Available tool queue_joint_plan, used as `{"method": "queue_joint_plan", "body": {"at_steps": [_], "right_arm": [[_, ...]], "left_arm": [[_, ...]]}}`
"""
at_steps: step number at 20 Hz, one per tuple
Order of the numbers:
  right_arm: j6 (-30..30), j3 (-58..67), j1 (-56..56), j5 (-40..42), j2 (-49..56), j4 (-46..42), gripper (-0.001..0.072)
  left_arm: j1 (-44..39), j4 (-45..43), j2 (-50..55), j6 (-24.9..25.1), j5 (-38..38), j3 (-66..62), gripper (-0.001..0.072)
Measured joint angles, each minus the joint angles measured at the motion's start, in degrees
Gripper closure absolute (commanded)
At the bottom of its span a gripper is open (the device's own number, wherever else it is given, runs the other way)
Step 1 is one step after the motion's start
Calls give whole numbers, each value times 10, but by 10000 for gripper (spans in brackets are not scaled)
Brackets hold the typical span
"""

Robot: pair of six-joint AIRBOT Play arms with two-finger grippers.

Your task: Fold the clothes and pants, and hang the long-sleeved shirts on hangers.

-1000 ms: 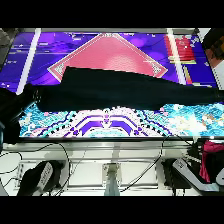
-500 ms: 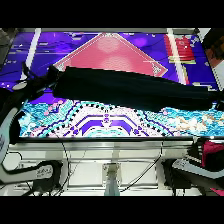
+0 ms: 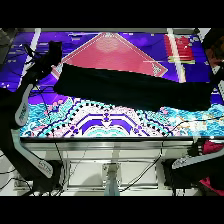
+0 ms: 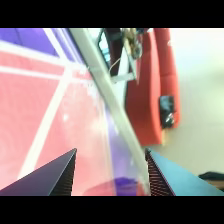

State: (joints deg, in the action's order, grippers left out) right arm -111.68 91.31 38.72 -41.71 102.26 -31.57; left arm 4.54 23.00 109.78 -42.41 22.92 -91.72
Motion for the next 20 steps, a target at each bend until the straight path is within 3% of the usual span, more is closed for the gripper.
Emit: {"method": "queue_joint_plan", "body": {"at_steps": [1,2,3,4,5,9,12,15,16,18,20], "right_arm": [[14,29,-2,-22,16,-7,210],[28,53,-4,-42,28,-18,331],[43,76,-4,-64,38,-33,508],[64,99,-1,-87,45,-45,659],[88,120,2,-114,49,-52,673],[201,196,18,-287,58,-76,674],[293,221,-2,-431,60,-87,671],[382,230,-53,-483,62,-93,423],[405,232,-76,-492,62,-92,413],[448,233,-126,-501,62,-122,287],[491,234,-185,-502,62,-170,246]], "left_arm": [[-1,10,11,10,10,-13,433],[-1,16,18,25,23,-22,619],[-1,22,22,43,38,-29,698],[-1,25,22,65,58,-34,699],[-2,28,18,87,83,-37,699],[-25,-66,-34,134,148,-44,699],[-61,-211,-84,97,169,-46,699],[-101,-340,-125,47,177,-46,698],[-114,-368,-132,37,179,-46,698],[-136,-405,-142,23,180,-46,698],[-153,-437,-148,17,180,-46,698]]}}
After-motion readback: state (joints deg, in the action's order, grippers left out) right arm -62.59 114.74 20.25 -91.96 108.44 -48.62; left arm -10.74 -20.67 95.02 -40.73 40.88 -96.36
